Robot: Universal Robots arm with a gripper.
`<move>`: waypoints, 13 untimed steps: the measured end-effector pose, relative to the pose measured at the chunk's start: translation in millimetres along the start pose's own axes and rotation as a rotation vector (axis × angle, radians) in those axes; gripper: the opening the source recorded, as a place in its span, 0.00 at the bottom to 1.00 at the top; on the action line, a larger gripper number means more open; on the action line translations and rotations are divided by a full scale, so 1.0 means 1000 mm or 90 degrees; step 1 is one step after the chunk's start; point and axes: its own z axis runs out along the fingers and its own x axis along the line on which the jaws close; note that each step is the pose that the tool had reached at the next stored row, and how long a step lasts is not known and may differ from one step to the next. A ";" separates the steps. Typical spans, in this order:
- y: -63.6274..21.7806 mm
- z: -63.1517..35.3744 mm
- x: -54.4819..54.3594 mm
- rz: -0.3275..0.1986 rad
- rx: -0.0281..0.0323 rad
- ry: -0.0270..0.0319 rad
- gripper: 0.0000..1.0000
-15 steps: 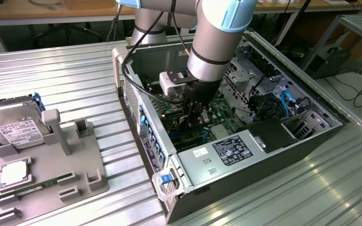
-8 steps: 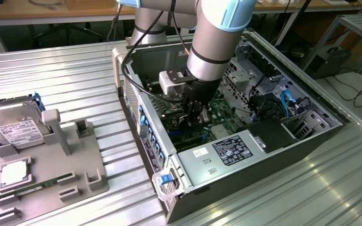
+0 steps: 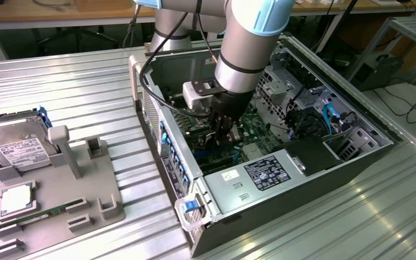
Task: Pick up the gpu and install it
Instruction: 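Insert the gpu into the slot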
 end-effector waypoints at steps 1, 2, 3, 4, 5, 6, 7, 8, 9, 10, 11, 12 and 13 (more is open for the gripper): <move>0.0000 0.0000 0.000 -0.001 -0.0001 0.0000 0.28; 0.0000 0.0000 0.000 -0.002 -0.0001 0.0000 0.28; 0.0000 0.0000 0.000 -0.004 -0.0001 0.0001 0.28; 0.0000 0.0000 0.000 -0.005 -0.0001 0.0001 0.28; 0.0000 0.0000 0.000 -0.005 -0.0002 0.0001 0.28; 0.0000 0.0000 -0.001 -0.006 -0.0002 0.0001 0.28; 0.0000 0.0000 -0.001 -0.006 -0.0002 0.0001 0.28; 0.0000 0.0000 -0.001 -0.006 -0.0002 0.0001 0.28; 0.0000 0.0000 -0.001 -0.006 -0.0002 0.0001 0.28; 0.0000 0.0000 -0.001 -0.006 -0.0001 0.0001 0.28; 0.0000 0.0000 -0.001 -0.006 -0.0002 0.0001 0.28; 0.0000 0.0000 -0.001 -0.006 -0.0002 0.0001 0.28; 0.0000 0.0001 -0.001 -0.006 -0.0002 0.0001 0.28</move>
